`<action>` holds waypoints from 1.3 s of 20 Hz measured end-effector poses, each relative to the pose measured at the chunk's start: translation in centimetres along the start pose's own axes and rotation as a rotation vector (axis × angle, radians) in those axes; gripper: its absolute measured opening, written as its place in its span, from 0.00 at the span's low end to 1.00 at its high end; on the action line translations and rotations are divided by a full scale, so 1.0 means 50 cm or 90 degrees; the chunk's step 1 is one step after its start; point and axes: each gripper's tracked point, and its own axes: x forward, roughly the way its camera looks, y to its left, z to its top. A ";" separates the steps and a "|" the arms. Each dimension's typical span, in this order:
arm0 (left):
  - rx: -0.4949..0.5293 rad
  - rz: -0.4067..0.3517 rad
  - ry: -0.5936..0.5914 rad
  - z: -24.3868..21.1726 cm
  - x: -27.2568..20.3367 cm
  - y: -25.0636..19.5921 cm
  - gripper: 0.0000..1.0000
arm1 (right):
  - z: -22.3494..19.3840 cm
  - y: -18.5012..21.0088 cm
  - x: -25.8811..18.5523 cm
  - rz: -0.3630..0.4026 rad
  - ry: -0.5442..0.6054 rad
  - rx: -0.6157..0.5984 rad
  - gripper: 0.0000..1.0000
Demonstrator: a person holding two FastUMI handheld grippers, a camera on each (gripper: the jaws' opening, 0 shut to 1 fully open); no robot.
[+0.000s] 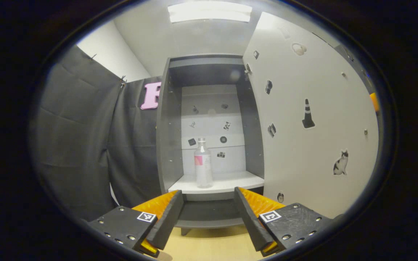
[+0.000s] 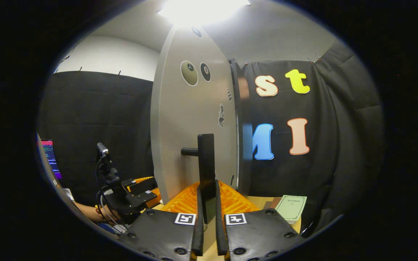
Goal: Open the cabinet door with the right hand, grasp the bottle in the cabinet with the left hand and place it on the coaster, then close the cabinet door with the right hand.
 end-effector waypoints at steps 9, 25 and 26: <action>-0.003 -0.058 -0.008 0.043 0.122 -0.017 0.87 | -0.003 -0.118 -0.111 -0.138 -0.041 0.052 0.29; -0.033 -0.094 -0.041 0.080 0.428 0.029 0.86 | -0.075 -0.267 -0.166 -0.475 -0.022 0.068 0.98; -0.033 -0.095 -0.034 0.071 0.444 0.033 0.86 | -0.075 -0.269 -0.165 -0.483 -0.028 0.075 0.98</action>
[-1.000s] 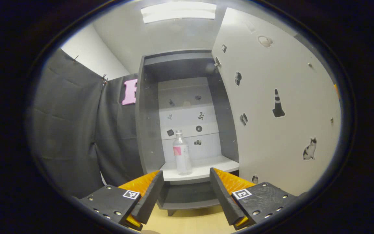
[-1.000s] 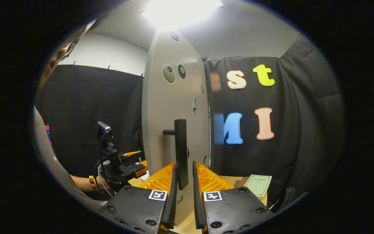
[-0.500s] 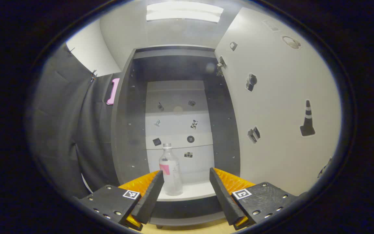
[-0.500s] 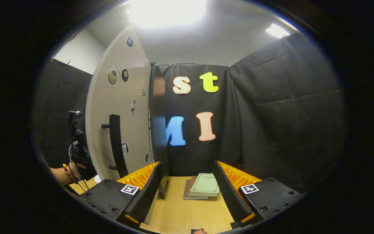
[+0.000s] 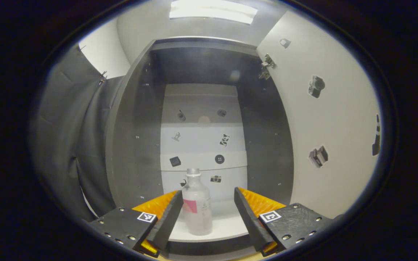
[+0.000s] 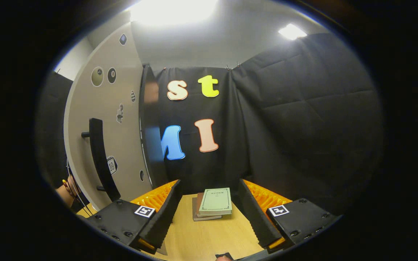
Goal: Open the cabinet door with the right hand, grasp the bottle in the cabinet with the left hand and place it on the coaster, then close the cabinet door with the right hand.
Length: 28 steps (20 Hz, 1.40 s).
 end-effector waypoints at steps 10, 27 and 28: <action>0.002 -0.001 0.095 -0.143 0.108 0.041 0.86 | -0.034 0.006 0.014 -0.070 0.026 -0.016 0.92; -0.015 0.063 0.066 -0.089 -0.019 0.108 0.75 | -0.050 -0.009 0.044 -0.023 0.054 -0.038 0.98; -0.013 0.073 0.061 -0.080 -0.039 0.117 0.73 | -0.047 -0.005 0.051 -0.011 0.052 -0.036 0.98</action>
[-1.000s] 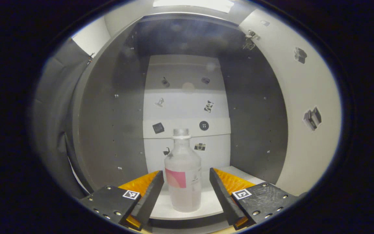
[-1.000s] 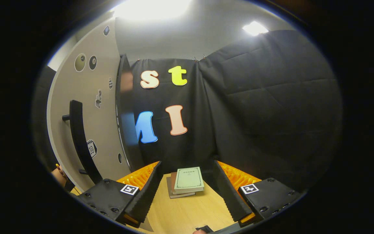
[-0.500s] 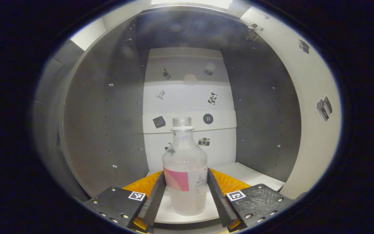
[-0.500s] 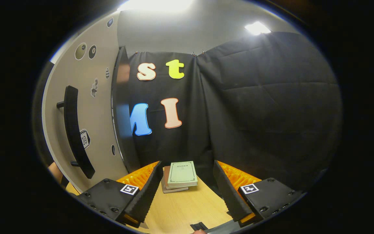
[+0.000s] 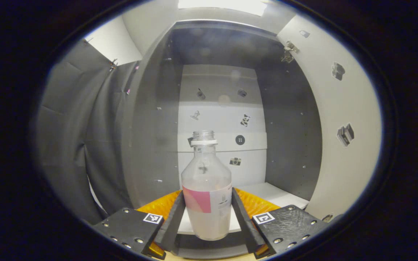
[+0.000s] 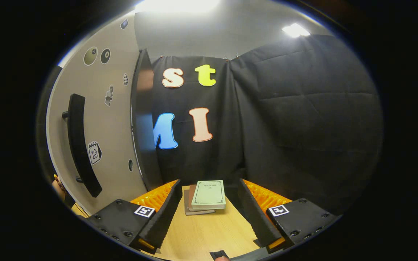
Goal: Open the cabinet door with the right hand, grasp the bottle in the cabinet with the left hand and place it on the coaster, then close the cabinet door with the right hand.
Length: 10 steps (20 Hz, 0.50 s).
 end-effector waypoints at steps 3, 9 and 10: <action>-0.003 0.029 -0.016 0.011 -0.064 0.038 0.73 | 0.007 0.009 0.018 0.035 -0.009 0.006 0.98; 0.013 0.100 -0.010 -0.033 -0.192 0.120 0.72 | 0.008 0.008 0.035 0.087 -0.016 -0.004 0.98; 0.013 0.112 -0.009 -0.047 -0.214 0.134 0.72 | 0.008 0.007 0.035 0.095 -0.017 -0.002 0.98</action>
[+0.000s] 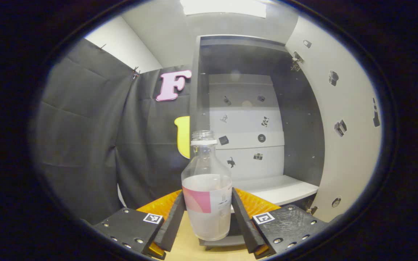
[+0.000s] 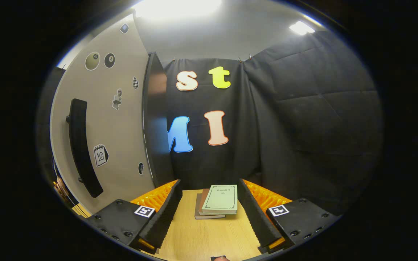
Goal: Open the cabinet door with the right hand, grasp the bottle in the cabinet with the left hand and place it on the coaster, then close the cabinet door with the right hand.
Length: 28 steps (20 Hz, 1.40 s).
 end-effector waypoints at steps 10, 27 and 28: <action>-0.042 0.068 0.039 -0.167 -0.157 0.120 0.75 | -0.002 -0.009 0.004 0.038 -0.024 0.020 0.98; -0.073 0.120 0.190 -0.531 -0.266 0.188 0.73 | 0.003 0.017 -0.024 0.041 -0.005 -0.019 0.98; -0.076 0.119 0.197 -0.551 -0.271 0.179 0.75 | 0.003 0.018 -0.025 0.039 -0.002 -0.028 0.98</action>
